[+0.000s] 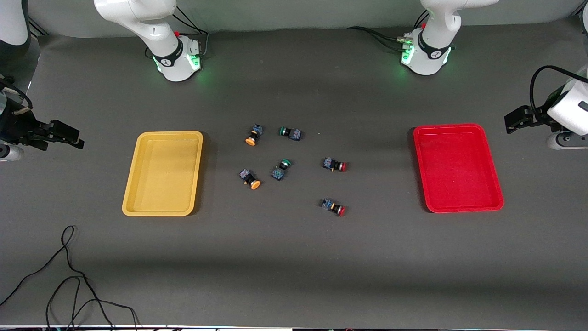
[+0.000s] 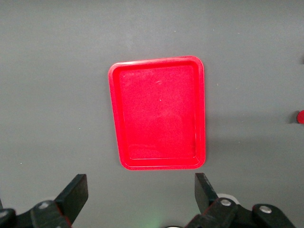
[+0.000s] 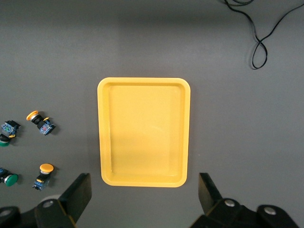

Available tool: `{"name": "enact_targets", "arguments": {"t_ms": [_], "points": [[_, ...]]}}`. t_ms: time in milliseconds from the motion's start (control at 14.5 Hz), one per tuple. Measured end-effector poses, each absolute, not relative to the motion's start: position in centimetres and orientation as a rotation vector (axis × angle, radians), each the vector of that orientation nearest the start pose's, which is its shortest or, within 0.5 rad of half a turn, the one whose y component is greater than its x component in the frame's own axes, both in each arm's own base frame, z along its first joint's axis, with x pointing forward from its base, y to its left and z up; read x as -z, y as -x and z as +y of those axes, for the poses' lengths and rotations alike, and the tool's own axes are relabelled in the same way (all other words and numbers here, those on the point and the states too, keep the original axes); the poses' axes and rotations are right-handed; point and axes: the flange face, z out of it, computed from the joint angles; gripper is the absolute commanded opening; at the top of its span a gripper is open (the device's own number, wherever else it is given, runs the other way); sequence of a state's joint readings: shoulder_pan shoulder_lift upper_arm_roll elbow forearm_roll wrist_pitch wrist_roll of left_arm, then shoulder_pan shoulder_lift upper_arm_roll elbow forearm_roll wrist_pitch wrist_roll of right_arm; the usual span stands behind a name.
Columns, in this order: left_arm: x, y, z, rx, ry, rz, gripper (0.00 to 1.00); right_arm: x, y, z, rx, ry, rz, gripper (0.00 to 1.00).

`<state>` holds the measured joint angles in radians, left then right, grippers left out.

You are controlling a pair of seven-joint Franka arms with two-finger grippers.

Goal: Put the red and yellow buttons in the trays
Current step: 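Move both grippers from the trays toward the scattered buttons, then grasp a yellow button with the right gripper while the left grasps a red button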

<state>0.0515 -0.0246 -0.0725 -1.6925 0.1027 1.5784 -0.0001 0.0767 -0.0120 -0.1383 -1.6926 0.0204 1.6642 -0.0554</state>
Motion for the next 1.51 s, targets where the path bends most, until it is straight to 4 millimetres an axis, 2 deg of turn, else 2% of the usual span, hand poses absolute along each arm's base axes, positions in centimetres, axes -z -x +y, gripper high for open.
{"name": "enact_targets", "arguments": {"t_ms": [138, 275, 344, 481, 619, 688, 825, 894, 963, 1101, 1307, 1376, 1513], "points": [[-58.1, -54.3, -0.1, -0.143, 3.033, 0.039, 1.0, -57.0, -55.4, -0.5, -0.063, 3.118, 0.011, 1.0], [-57.8, -54.2, -0.1, -0.167, 3.033, 0.04, 1.0, -55.1, -54.9, 4.1, -0.12, 3.121, 0.126, 1.0], [-57.6, -54.2, -0.3, -0.176, 3.035, 0.044, 1.0, -54.1, -54.5, 7.4, -0.138, 3.124, 0.203, 1.0], [-56.7, -54.5, -1.6, -0.212, 3.041, 0.078, 1.0, -51.9, -52.5, 15.1, -0.125, 3.122, 0.35, 1.0], [-54.2, -55.3, -4.9, -0.28, 3.059, 0.116, 1.0, -49.2, -49.0, 22.7, -0.085, 3.104, 0.471, 1.0], [-52.4, -55.7, -7.1, -0.328, 3.082, 0.082, 1.0, -48.0, -47.1, 25.8, -0.072, 3.092, 0.538, 1.0], [-48.1, -56.6, -11.7, -0.406, 3.099, -0.041, 1.0, -46.2, -43.3, 31.2, -0.065, 3.073, 0.648, 1.0], [-45.7, -57.0, -14.1, -0.431, 3.087, -0.103, 1.0, -45.7, -41.6, 33.1, -0.071, 3.073, 0.685, 1.0], [-43.0, -57.2, -16.7, -0.457, 3.068, -0.175, 1.0, -45.3, -40.4, 34.2, -0.077, 3.073, 0.714, 1.0], [-37.5, -57.0, -22.5, -0.499, 3.033, -0.357, 1.0, -44.4, -39.1, 35.1, -0.079, 3.07, 0.741, 1.0], [-29.6, -54.8, -31.3, -0.501, 2.936, -0.649, 1.0, -40.6, -38.0, 34.7, -0.051, 3.045, 0.747, 1.0], [-27.2, -54.1, -33.3, -0.515, 2.909, -0.761, 1.0, -38.8, -37.7, 34.2, -0.039, 3.035, 0.75, 1.0], [-23.6, -53.3, -35.7, -0.562, 2.861, -1.0, 1.0, -34.7, -36.9, 33.3, -0.013, 3.018, 0.756, 1.0]]}}
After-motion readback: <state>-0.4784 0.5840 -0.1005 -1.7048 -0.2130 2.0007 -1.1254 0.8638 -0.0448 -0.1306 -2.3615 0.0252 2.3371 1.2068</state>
